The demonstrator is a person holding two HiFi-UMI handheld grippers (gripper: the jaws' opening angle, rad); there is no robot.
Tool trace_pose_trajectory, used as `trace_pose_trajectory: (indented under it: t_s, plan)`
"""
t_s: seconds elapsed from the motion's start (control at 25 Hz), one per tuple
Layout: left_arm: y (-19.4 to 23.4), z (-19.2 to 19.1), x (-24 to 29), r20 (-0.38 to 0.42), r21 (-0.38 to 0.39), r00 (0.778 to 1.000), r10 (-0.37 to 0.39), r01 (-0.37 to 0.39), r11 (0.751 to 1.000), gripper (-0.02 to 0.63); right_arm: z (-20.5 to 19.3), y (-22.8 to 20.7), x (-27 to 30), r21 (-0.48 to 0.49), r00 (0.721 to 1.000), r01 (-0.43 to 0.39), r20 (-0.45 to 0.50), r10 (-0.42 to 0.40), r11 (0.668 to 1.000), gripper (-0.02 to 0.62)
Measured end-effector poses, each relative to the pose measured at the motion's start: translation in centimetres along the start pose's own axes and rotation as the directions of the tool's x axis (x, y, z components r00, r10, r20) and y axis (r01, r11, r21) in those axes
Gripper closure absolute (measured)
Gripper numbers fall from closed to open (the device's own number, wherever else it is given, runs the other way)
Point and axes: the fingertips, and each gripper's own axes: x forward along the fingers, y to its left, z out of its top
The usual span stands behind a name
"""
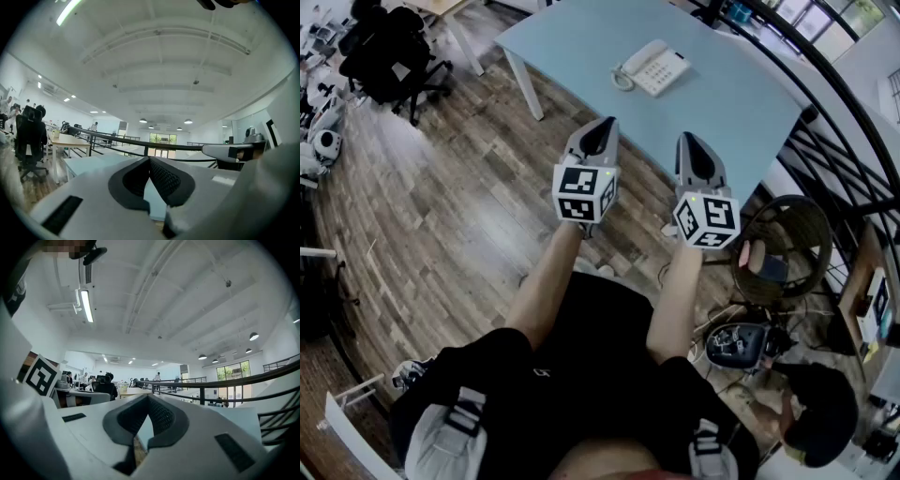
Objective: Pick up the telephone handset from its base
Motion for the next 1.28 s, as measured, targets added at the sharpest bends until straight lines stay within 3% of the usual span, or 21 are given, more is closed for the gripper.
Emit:
trace_pose_trajectory:
  t_s: [0.16, 0.4, 0.88, 1.16, 1.28]
  plan:
    - [-0.4, 0.6, 0.2, 0.003, 0.003, 1.000, -0.002, 0.002, 1.000, 0.606, 0.4, -0.1, 0.2, -0.020, 1.000, -0.013, -0.020, 0.012, 1.000, 0.601]
    - [-0.7, 1.3, 0.9, 0.005, 0.026, 1.000, -0.004, 0.004, 1.000, 0.606, 0.8, -2.1, 1.1, 0.092, 1.000, -0.016, 0.024, 0.014, 0.996, 0.601]
    - [5.9, 1.4, 3.5, 0.008, -0.006, 0.998, 0.056, -0.056, 0.998, 0.606, -0.9, 0.5, 7.8, 0.105, 0.995, -0.098, -0.008, 0.099, 0.990, 0.601]
    - [6.7, -2.1, 13.7, -0.066, -0.039, 0.997, -0.048, 0.045, 0.998, 0.606, -4.9, -7.2, 13.4, 0.128, 0.996, 0.034, -0.084, -0.024, 0.991, 0.601]
    - [9.4, -3.9, 18.2, -0.112, -0.066, 0.991, -0.070, 0.063, 0.996, 0.606, -8.2, -9.0, 18.2, 0.057, 0.979, 0.086, -0.188, -0.074, 0.995, 0.601]
